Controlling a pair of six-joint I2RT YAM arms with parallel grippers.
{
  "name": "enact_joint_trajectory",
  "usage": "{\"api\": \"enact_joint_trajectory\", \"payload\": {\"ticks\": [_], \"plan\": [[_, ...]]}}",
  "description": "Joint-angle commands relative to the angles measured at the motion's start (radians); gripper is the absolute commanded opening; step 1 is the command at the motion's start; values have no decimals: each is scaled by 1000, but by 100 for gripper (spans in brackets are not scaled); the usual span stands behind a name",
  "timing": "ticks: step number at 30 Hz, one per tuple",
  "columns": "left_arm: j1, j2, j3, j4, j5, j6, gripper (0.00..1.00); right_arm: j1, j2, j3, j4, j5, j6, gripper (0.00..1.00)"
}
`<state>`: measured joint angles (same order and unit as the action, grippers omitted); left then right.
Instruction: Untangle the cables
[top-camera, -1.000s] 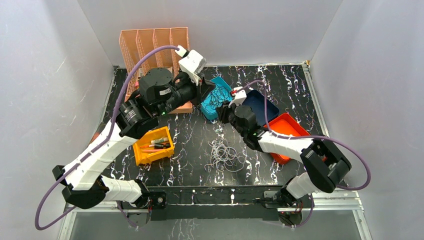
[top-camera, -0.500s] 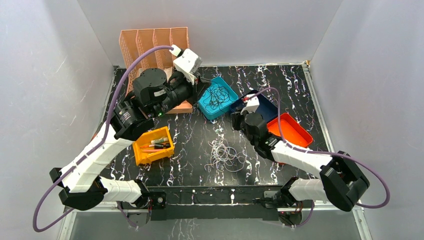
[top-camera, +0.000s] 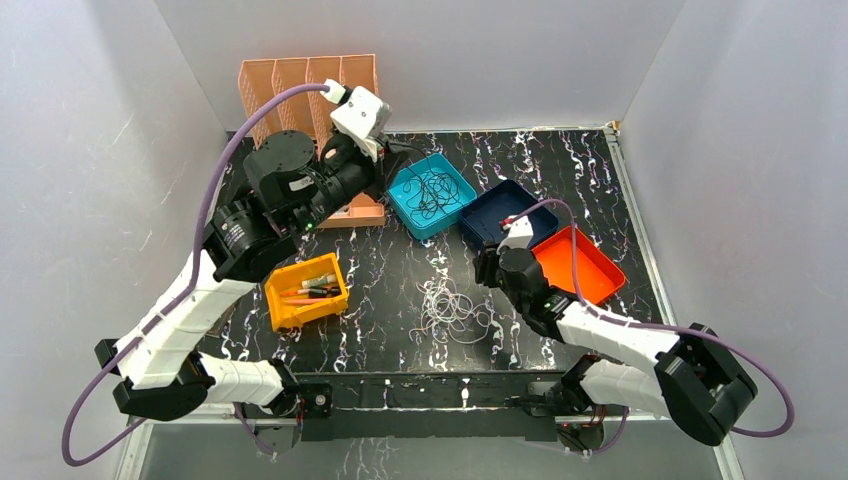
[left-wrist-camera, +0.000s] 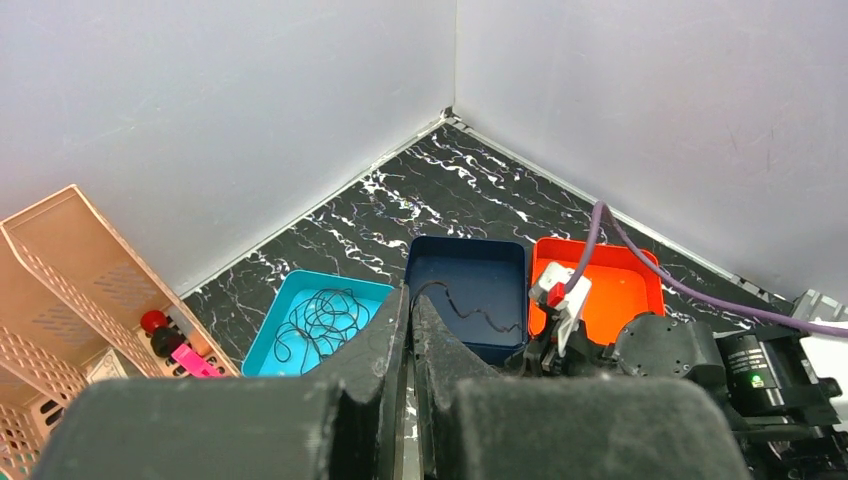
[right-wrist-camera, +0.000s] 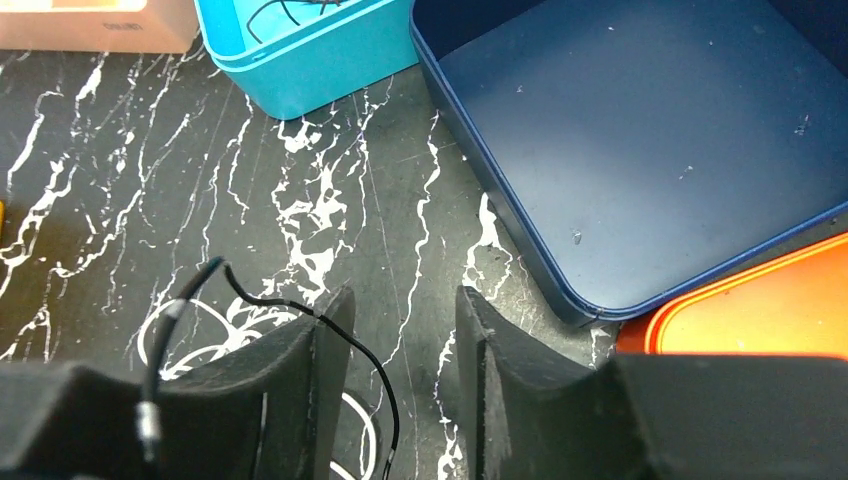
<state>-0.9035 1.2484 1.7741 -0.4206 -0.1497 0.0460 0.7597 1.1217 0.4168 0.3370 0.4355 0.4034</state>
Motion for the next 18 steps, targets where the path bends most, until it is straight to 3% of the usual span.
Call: {"api": "enact_joint_trajectory", "payload": {"ticks": [1, 7, 18], "plan": [[-1, -22, 51, 34, -35, 31, 0, -4, -71, -14, -42, 0, 41, 52], [0, -14, 73, 31, -49, 50, 0, -4, -140, -29, -110, 14, 40, 54], [0, 4, 194, 31, -127, 139, 0, -4, -144, -55, -152, 10, 98, 72]]}}
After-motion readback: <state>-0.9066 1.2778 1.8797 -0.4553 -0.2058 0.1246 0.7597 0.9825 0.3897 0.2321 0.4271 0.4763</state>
